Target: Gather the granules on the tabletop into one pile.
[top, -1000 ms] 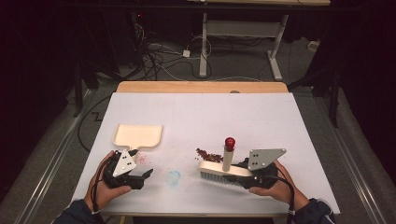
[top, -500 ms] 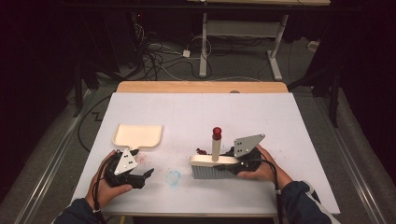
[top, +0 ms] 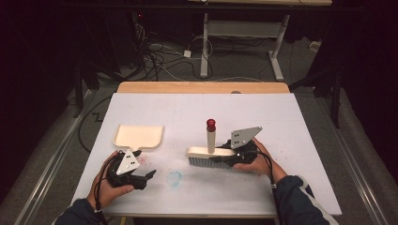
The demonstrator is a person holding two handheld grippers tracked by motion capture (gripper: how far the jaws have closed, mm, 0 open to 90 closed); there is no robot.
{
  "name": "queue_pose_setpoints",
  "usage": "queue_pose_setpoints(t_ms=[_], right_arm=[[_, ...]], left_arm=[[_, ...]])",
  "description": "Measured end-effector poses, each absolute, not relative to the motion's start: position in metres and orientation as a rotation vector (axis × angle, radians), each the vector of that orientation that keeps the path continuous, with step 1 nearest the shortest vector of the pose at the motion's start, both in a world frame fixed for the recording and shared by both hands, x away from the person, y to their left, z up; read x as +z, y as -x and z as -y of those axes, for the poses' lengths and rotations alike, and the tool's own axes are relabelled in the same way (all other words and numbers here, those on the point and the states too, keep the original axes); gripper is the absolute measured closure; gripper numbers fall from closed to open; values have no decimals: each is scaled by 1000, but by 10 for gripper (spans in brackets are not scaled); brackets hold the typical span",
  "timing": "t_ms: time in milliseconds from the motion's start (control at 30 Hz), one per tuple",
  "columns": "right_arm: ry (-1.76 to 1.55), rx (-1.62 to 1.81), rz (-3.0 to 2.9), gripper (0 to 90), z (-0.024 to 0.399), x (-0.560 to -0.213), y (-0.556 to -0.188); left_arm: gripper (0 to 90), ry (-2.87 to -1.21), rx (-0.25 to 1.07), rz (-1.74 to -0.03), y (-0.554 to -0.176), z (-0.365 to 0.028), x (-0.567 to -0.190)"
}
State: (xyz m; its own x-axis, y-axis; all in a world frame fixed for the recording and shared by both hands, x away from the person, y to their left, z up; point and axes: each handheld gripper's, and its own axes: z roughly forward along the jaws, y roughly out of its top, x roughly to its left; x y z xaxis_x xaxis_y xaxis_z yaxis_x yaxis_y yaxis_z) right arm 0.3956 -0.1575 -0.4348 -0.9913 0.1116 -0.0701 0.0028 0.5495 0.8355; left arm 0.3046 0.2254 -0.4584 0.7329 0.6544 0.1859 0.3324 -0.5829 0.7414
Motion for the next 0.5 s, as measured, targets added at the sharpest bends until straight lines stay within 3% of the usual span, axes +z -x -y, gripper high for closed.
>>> queue_pose_setpoints(t_ms=[500], right_arm=[[-418,1393,-2442,677,168,-416,-395]], left_arm=[[154,-2216,607,-727,-303,-226,-456]])
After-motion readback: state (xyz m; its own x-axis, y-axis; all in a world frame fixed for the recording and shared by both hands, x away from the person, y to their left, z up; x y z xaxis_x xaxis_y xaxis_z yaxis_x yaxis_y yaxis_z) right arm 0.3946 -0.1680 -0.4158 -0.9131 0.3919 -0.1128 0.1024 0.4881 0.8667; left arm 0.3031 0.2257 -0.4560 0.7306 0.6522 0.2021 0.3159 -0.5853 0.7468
